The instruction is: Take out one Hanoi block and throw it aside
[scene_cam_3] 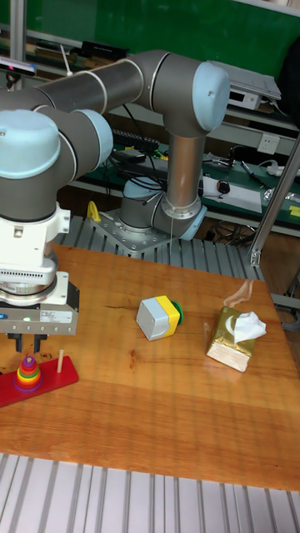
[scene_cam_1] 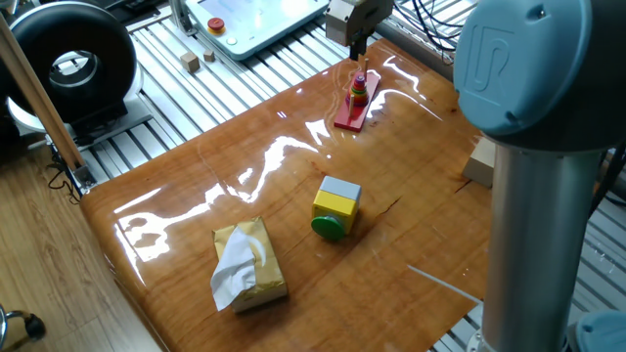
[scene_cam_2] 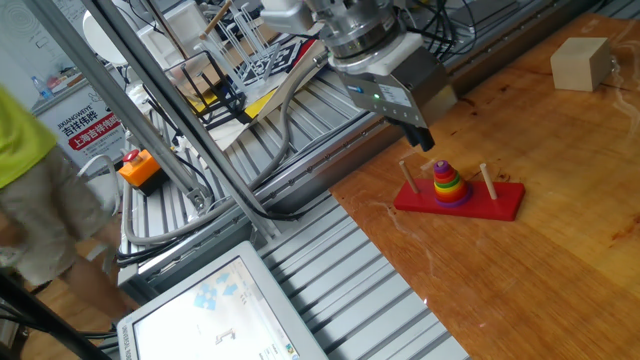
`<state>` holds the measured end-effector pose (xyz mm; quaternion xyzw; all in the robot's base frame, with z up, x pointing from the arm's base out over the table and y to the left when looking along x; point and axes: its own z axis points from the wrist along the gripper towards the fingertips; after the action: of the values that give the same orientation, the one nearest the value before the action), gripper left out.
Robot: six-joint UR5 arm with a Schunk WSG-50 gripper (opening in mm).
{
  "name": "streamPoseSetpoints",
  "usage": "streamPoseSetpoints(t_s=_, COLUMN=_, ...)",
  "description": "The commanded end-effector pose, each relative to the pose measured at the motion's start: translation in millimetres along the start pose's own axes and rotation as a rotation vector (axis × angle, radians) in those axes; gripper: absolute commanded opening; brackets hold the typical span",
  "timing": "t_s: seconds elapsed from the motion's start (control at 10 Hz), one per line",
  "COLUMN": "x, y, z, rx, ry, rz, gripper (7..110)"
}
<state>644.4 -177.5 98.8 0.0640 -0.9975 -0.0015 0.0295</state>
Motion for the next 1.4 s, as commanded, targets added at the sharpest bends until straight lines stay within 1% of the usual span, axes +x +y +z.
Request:
streamPoseSetpoints(t_s=0.0, x=4.1, y=1.0, z=3.0, rx=-0.011, ry=-0.007, rz=0.0, gripper=22)
streamPoseSetpoints(t_s=0.5, x=8.4, y=1.2, z=19.6, rx=-0.002, ry=-0.034, rz=0.003, gripper=22)
streamPoseSetpoints(t_s=0.8, x=10.0, y=2.0, z=23.2, rx=0.001, ry=-0.035, rz=0.002, gripper=22)
streamPoseSetpoints(t_s=1.3, x=10.4, y=2.7, z=26.4, rx=-0.007, ry=-0.039, rz=-0.005, gripper=22)
